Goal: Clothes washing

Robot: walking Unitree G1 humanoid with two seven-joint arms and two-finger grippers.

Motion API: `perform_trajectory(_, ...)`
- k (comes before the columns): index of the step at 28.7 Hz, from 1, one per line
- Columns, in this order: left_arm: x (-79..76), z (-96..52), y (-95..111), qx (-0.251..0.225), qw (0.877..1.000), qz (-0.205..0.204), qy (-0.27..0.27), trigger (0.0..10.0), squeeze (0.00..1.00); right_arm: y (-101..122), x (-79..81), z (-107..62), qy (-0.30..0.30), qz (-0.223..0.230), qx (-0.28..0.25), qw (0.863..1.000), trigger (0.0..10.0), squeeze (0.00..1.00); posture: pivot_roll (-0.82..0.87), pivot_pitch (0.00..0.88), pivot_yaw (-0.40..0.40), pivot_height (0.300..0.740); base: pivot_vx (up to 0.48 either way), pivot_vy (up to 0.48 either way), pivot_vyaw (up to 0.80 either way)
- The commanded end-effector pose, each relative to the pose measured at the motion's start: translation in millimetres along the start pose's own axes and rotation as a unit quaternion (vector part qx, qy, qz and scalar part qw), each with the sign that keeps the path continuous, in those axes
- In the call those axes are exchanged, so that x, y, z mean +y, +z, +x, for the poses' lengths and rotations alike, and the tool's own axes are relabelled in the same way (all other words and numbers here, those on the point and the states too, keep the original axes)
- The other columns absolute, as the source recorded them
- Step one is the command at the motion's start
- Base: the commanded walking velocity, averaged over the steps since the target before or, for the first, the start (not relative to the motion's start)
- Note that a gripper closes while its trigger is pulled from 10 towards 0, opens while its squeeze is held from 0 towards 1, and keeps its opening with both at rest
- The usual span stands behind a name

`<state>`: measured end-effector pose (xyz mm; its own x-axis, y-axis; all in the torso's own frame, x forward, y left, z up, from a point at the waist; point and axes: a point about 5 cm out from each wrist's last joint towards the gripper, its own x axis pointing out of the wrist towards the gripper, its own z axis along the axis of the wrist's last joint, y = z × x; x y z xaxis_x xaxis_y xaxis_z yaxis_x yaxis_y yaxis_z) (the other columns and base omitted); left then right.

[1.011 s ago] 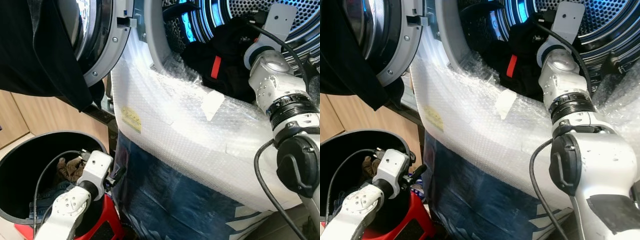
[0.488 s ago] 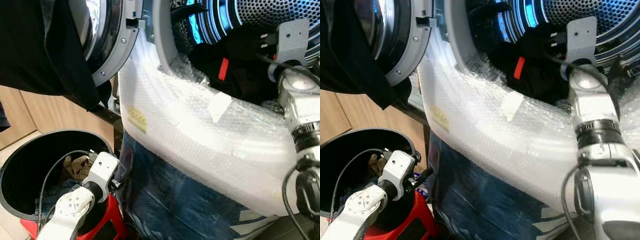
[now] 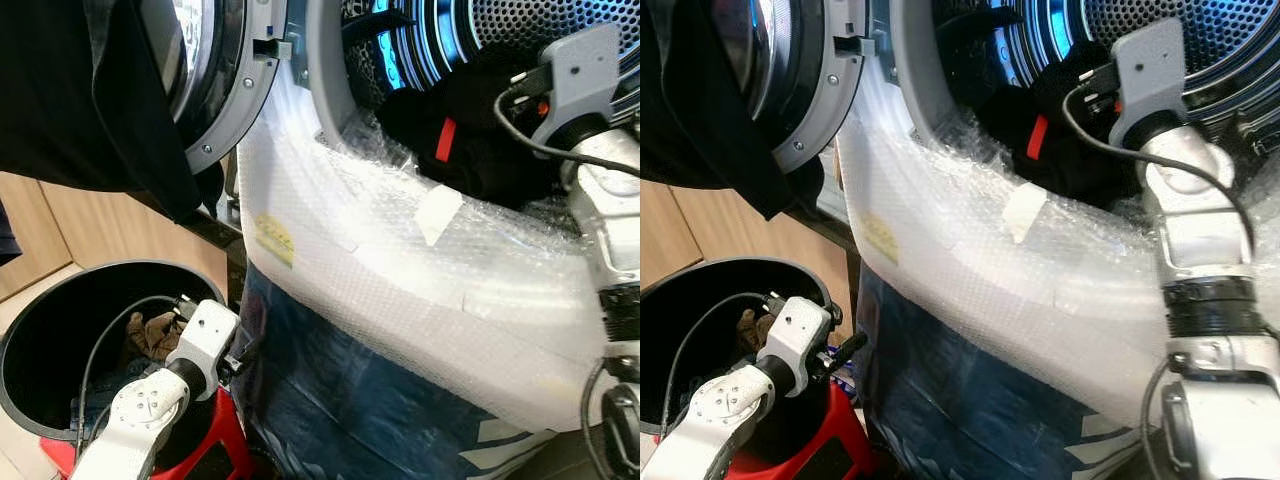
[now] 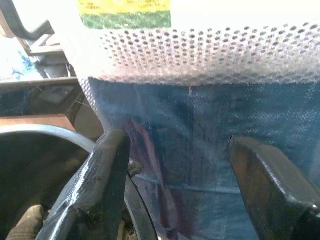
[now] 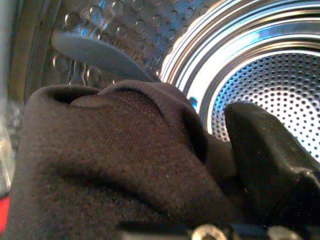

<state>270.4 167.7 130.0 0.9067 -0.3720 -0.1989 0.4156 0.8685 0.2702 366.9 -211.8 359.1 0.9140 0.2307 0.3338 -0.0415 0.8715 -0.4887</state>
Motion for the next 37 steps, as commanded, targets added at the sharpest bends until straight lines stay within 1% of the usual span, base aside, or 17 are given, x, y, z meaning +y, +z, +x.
perform_trajectory(1,-1.7,1.9,3.5,-0.004,1.0,-0.002,-0.009,10.0,0.0,6.1,-6.6,-6.5,0.001,-0.018,0.003,1.0,10.0,0.0,0.14,0.011,-0.106,0.74,0.0,0.0,0.0)
perform_trajectory(4,-1.5,2.6,4.3,-0.005,1.0,-0.002,-0.009,10.0,0.0,6.0,-8.5,-10.9,0.003,-0.048,0.014,0.999,10.0,0.0,0.14,0.014,-0.106,0.74,0.0,0.0,0.0)
perform_trajectory(7,-1.8,3.8,5.6,-0.007,1.0,0.0,-0.01,10.0,0.0,1.0,-8.7,-17.5,-0.008,-0.143,0.033,0.989,10.0,0.0,0.14,0.018,-0.108,0.74,0.0,0.0,0.0)
perform_trajectory(9,-2.0,4.2,6.2,-0.008,1.0,0.0,-0.011,10.0,0.0,4.8,-6.4,-18.3,-0.006,-0.148,0.013,0.989,10.0,0.0,0.14,0.019,-0.108,0.74,0.0,0.0,0.0)
perform_trajectory(11,-1.8,4.4,7.1,-0.009,1.0,-0.003,-0.01,10.0,0.0,19.2,-1.3,-21.6,0.01,-0.159,-0.048,0.986,10.0,0.0,0.14,0.021,-0.109,0.74,0.0,0.0,0.0)
perform_trajectory(13,-0.3,3.2,8.0,-0.01,1.0,-0.003,-0.012,10.0,0.0,32.3,1.6,-26.9,0.036,-0.145,-0.09,0.985,10.0,0.0,0.15,0.023,-0.108,0.74,0.0,0.0,0.0)
perform_trajectory(16,1.5,1.5,8.4,-0.01,1.0,-0.003,-0.011,10.0,0.0,40.0,2.8,-30.1,0.045,-0.148,-0.109,0.982,10.0,0.0,0.14,0.024,-0.107,0.74,0.0,0.0,0.0)
perform_trajectory(18,1.9,0.9,8.0,-0.01,1.0,-0.003,-0.011,10.0,0.0,42.5,5.5,-32.0,0.051,-0.143,-0.118,0.981,10.0,0.0,0.14,0.026,-0.106,0.74,0.0,0.0,0.0)
perform_trajectory(19,2.2,0.7,8.9,-0.012,1.0,-0.005,-0.01,10.0,0.0,55.8,11.8,-39.4,0.078,-0.035,-0.172,0.981,10.0,0.0,0.15,0.027,-0.112,0.74,0.0,0.0,0.0)
perform_trajectory(21,3.3,0.6,10.4,-0.014,1.0,-0.01,-0.009,10.0,0.0,66.2,14.3,-48.2,0.099,0.027,-0.214,0.971,10.0,0.0,0.14,0.031,-0.11,0.74,0.0,0.0,0.0)
perform_trajectory(23,3.8,0.6,11.1,-0.015,1.0,-0.009,-0.009,10.0,0.0,65.5,16.2,-52.1,0.107,0.02,-0.215,0.97,10.0,0.0,0.14,0.03,-0.108,0.74,0.0,0.0,0.0)
perform_trajectory(27,3.2,1.6,11.5,-0.015,1.0,-0.007,-0.014,10.0,0.0,41.2,31.8,-52.4,0.12,-0.062,-0.145,0.98,10.0,0.0,0.14,0.035,-0.105,0.74,0.0,0.0,0.0)
perform_trajectory(28,3.0,1.9,12.0,-0.016,1.0,-0.007,-0.014,10.0,0.0,35.9,36.5,-54.1,0.129,-0.069,-0.135,0.98,10.0,0.0,0.14,0.035,-0.105,0.74,0.0,0.0,0.0)
perform_trajectory(29,3.1,2.3,12.7,-0.017,1.0,-0.007,-0.015,10.0,0.0,29.0,43.5,-58.0,0.136,-0.06,-0.129,0.981,10.0,0.0,0.14,0.035,-0.106,0.74,0.0,0.0,0.0)
perform_trajectory(33,3.5,2.3,13.3,-0.018,1.0,-0.006,-0.015,10.0,0.0,20.4,49.5,-61.4,0.11,-0.023,-0.118,0.987,10.0,0.0,0.14,0.038,-0.109,0.74,0.0,0.0,0.0)
perform_trajectory(36,2.6,2.7,13.3,-0.018,1.0,-0.007,-0.016,10.0,0.0,9.2,63.2,-67.5,0.096,-0.064,-0.095,0.989,10.0,0.0,0.14,0.04,-0.112,0.74,0.0,0.0,0.0)
perform_trajectory(37,2.6,2.7,13.3,-0.018,1.0,-0.007,-0.016,10.0,0.0,9.2,63.2,-67.5,0.096,-0.064,-0.095,0.989,10.0,0.0,0.14,0.04,-0.112,0.74,0.0,0.0,0.0)
